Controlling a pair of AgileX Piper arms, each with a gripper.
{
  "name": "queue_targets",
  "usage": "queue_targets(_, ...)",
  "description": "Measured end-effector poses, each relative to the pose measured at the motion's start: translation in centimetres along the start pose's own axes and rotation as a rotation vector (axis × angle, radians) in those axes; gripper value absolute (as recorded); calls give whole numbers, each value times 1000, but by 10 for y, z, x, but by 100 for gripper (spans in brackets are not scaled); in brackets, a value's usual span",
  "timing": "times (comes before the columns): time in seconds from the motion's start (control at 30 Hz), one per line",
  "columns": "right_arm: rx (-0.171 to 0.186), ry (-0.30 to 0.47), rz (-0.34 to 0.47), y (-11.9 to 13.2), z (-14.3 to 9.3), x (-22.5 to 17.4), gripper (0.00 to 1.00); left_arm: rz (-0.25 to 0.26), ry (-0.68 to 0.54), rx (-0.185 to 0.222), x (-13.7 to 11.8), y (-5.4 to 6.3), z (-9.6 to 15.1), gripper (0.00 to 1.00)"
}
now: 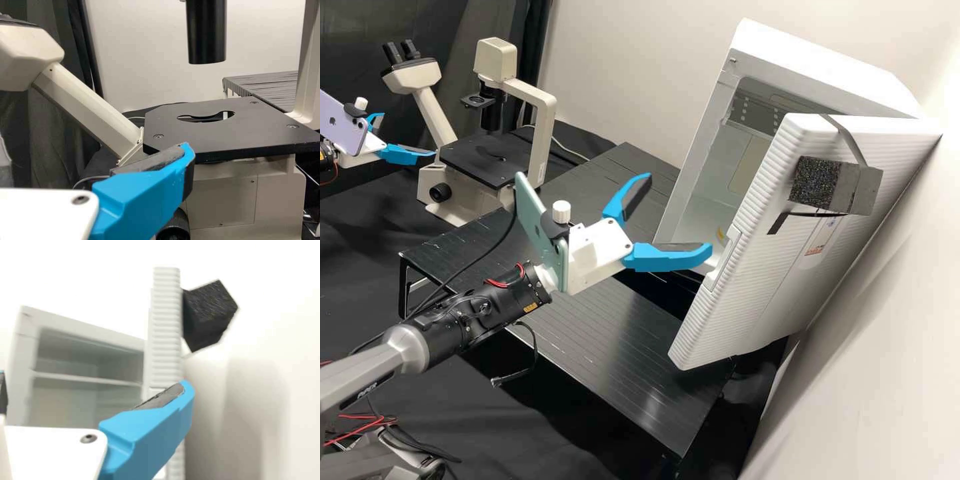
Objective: Open the incubator door.
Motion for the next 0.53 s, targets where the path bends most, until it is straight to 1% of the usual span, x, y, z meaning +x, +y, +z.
queue_targets(0.13, 106, 135, -73, -7, -6, -4, 100, 0, 0, 0, 0, 0, 0, 100)
queue_targets(0.17, 122, 163, -94, -9, -7, -5, 100, 0, 0, 0, 0, 0, 0, 100)
queue_targets(0.23, 173, 215, -149, -15, -8, -9, 100, 0, 0, 0, 0, 0, 0, 100)
queue_targets(0.27, 183, 250, -177, -19, -9, -10, 100, 0, 0, 0, 0, 0, 0, 100)
queue_targets(0.3, 213, 300, -207, -24, -9, -12, 100, 0, 0, 0, 0, 0, 0, 100)
queue_targets(0.33, 226, 317, -225, -27, -9, -13, 100, 0, 0, 0, 0, 0, 0, 100)
queue_targets(0.37, 258, 358, -237, -31, -7, -15, 100, 0, 0, 0, 0, 0, 0, 100)
queue_targets(0.43, 303, 381, -268, -38, -4, -18, 100, 0, 0, 0, 0, 0, 0, 100)
queue_targets(0.53, 337, 376, -307, -47, 0, -19, 100, 0, 0, 0, 0, 0, 0, 100)
